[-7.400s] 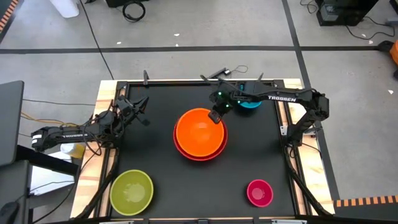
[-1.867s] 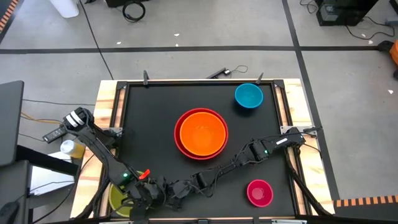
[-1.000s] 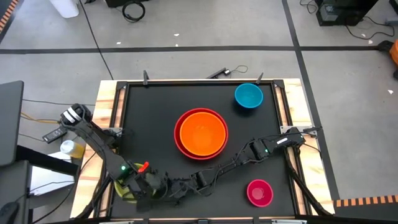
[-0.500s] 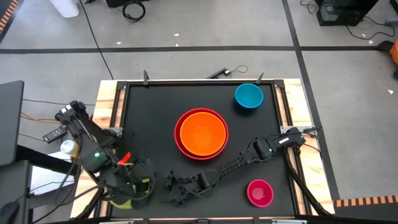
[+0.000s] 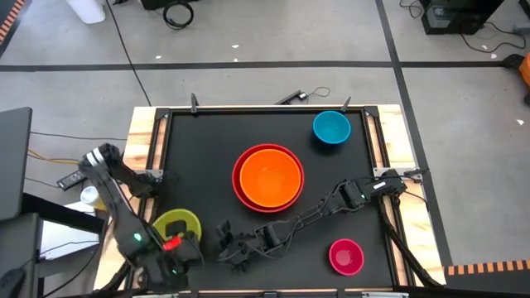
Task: Nest bowls inside each other
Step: Stack the green bowl on top of the orange bowl
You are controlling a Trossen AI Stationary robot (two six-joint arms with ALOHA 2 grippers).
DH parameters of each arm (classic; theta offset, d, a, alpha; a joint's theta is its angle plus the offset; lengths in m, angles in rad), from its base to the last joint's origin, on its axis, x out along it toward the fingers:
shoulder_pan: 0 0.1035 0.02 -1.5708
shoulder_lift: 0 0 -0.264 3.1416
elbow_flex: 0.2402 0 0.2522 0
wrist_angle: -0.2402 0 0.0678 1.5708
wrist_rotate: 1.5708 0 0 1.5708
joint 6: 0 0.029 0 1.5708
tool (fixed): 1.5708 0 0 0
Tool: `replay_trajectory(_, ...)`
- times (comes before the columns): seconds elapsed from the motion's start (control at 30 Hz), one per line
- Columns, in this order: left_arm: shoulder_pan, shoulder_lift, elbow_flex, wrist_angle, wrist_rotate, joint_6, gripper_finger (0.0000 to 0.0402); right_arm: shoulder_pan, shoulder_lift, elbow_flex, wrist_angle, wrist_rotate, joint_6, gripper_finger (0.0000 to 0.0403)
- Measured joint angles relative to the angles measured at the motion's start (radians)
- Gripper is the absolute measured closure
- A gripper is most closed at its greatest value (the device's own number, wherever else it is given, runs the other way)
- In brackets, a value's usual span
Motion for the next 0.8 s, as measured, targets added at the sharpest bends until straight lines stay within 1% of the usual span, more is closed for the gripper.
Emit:
replay_trajectory(0.1, -0.007, 0.06, -0.056, -0.003, 0.079, -0.055, 0.0256, 0.0, 0.001, 0.0, 0.016, 0.023, -0.063, 0.0268)
replay_trajectory(0.17, -0.006, 0.093, -0.086, 0.012, 0.098, -0.059, 0.0256, -0.001, 0.001, 0.0, 0.034, 0.025, -0.098, 0.0254)
replay_trajectory(0.23, 0.0, 0.127, -0.107, 0.012, 0.123, -0.057, 0.0256, -0.001, 0.001, 0.0, 0.032, 0.025, -0.096, 0.0244)
replay_trajectory(0.3, 0.015, 0.155, -0.111, 0.01, 0.151, -0.045, 0.0256, -0.001, 0.001, 0.0, 0.016, 0.023, -0.07, 0.024)
replay_trajectory(0.43, 0.042, 0.185, -0.111, -0.004, 0.154, 0.003, 0.0256, 0.0, 0.001, 0.0, 0.01, 0.021, -0.068, 0.0239)
replay_trajectory(0.5, 0.057, 0.188, -0.112, 0.004, 0.155, 0.031, 0.0256, -0.001, 0.001, 0.0, 0.013, -0.005, -0.075, 0.0239)
replay_trajectory(0.6, 0.077, 0.187, -0.112, 0.07, 0.154, 0.096, 0.0256, -0.001, 0.001, 0.0, 0.042, -0.024, -0.084, 0.0239)
replay_trajectory(0.7, 0.086, 0.187, -0.112, 0.181, 0.157, 0.18, 0.0256, -0.003, 0.001, 0.0, 0.079, -0.03, -0.131, 0.0238)
replay_trajectory(0.8, 0.087, 0.187, -0.112, 0.259, 0.174, 0.237, 0.0256, -0.007, 0.001, 0.001, 0.099, -0.073, -0.154, 0.0238)
